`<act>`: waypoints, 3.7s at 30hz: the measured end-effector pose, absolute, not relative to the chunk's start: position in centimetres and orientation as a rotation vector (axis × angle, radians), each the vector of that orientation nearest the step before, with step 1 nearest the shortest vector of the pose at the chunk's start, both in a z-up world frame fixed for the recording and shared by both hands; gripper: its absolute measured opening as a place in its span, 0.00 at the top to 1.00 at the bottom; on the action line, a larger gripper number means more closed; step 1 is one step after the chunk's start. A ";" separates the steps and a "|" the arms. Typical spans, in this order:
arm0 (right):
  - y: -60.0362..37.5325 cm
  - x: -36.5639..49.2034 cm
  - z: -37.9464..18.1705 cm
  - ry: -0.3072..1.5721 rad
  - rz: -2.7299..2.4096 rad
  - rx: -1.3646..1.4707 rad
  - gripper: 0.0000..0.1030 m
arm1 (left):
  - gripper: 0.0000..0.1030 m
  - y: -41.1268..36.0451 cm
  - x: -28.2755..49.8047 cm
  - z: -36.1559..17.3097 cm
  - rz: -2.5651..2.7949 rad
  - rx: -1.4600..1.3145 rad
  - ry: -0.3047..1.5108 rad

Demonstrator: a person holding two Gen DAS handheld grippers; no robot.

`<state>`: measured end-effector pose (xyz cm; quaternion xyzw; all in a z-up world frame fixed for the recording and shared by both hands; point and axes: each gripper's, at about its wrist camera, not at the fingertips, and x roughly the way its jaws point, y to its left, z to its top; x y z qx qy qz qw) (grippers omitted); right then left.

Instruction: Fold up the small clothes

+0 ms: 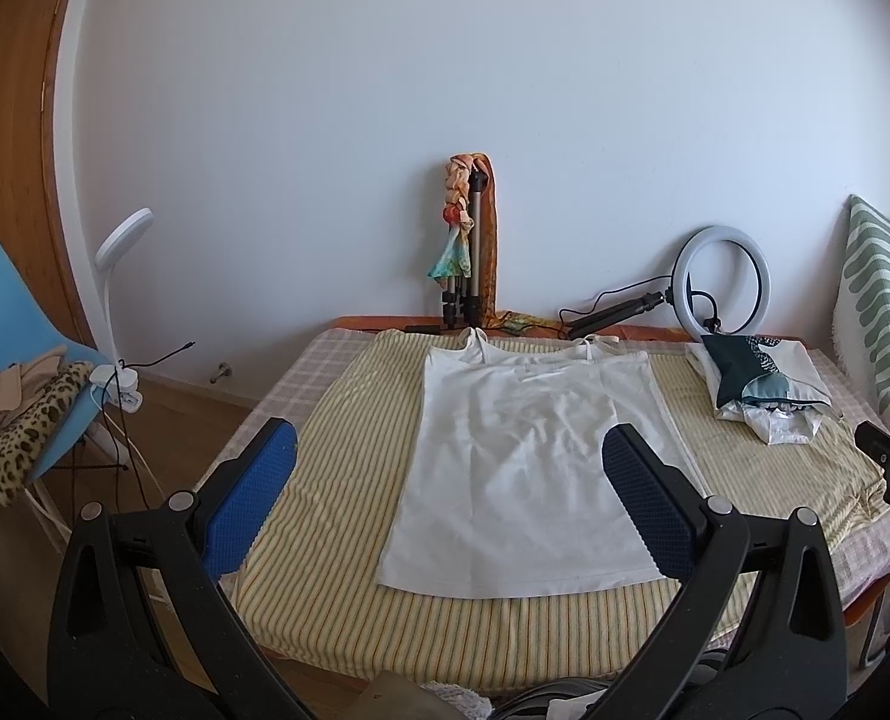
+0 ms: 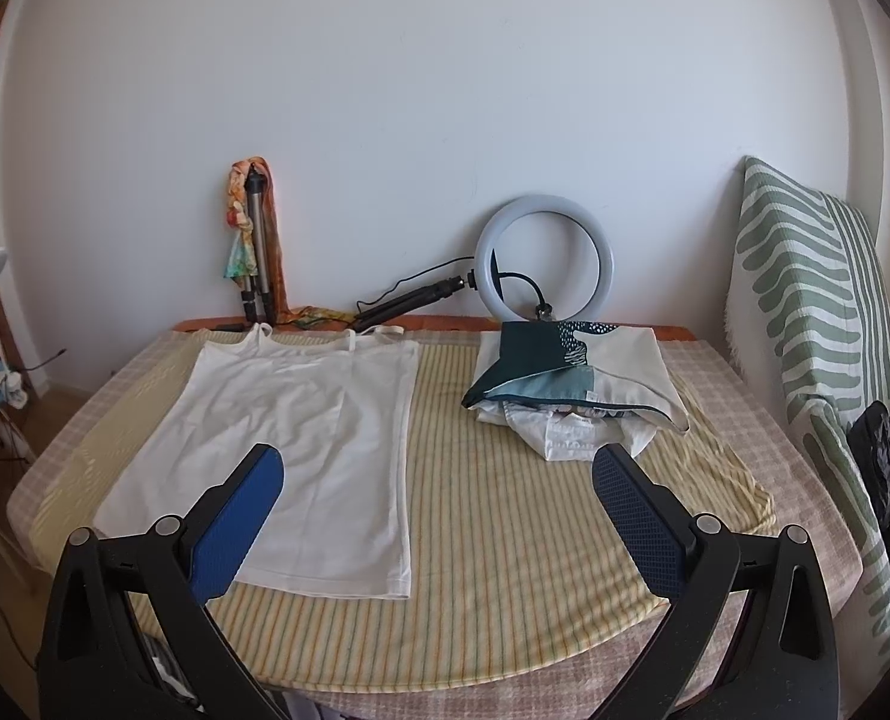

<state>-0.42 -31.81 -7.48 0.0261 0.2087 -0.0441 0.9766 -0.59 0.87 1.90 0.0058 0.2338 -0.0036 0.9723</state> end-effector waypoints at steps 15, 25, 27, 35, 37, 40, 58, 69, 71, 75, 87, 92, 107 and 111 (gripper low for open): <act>-31.2 1.4 -7.9 0.431 -0.070 0.046 0.00 | 0.00 1.9 0.7 0.1 0.011 0.005 0.502; -30.3 5.2 -7.2 0.409 -0.035 -0.012 0.00 | 0.00 4.7 3.1 -3.4 0.013 -0.016 0.566; -30.3 6.2 -7.0 0.408 -0.019 -0.011 0.00 | 0.00 5.3 3.6 -4.2 0.010 -0.022 0.578; -30.0 11.2 -6.0 0.430 0.044 -0.027 0.00 | 0.13 7.7 5.6 -8.1 -0.046 -0.119 0.682; -29.6 12.6 -5.6 0.439 0.076 -0.018 0.00 | 0.17 8.2 6.2 -9.4 -0.062 -0.158 0.720; -28.7 14.6 -5.2 0.456 0.117 0.004 0.01 | 0.24 9.0 6.8 -11.5 -0.081 -0.221 0.772; -16.6 26.6 -6.2 0.650 0.362 0.020 0.13 | 0.57 10.2 9.6 -18.9 -0.111 -0.304 0.910; -8.7 34.2 -9.6 0.817 0.467 0.034 0.29 | 0.76 10.1 10.5 -20.4 -0.134 -0.277 0.918; -7.1 35.5 -10.5 0.842 0.475 0.018 0.35 | 0.83 9.8 10.5 -20.8 -0.143 -0.271 0.927; -4.4 37.7 -12.4 0.895 0.489 -0.019 0.38 | 0.90 9.5 10.5 -20.9 -0.139 -0.243 0.905; 0.6 44.1 -17.1 0.990 0.434 -0.079 0.39 | 0.79 9.4 10.4 -21.0 -0.150 -0.231 0.890; 1.3 45.8 -18.1 1.028 0.397 -0.099 0.50 | 0.94 9.5 10.7 -21.1 -0.178 -0.244 0.880; -1.0 47.4 -18.7 1.032 0.423 -0.043 0.98 | 0.96 8.4 10.3 -18.0 -0.269 -0.285 0.829; -3.1 46.8 -17.3 0.993 0.442 -0.009 0.98 | 0.96 6.5 10.2 -16.2 -0.323 -0.258 0.811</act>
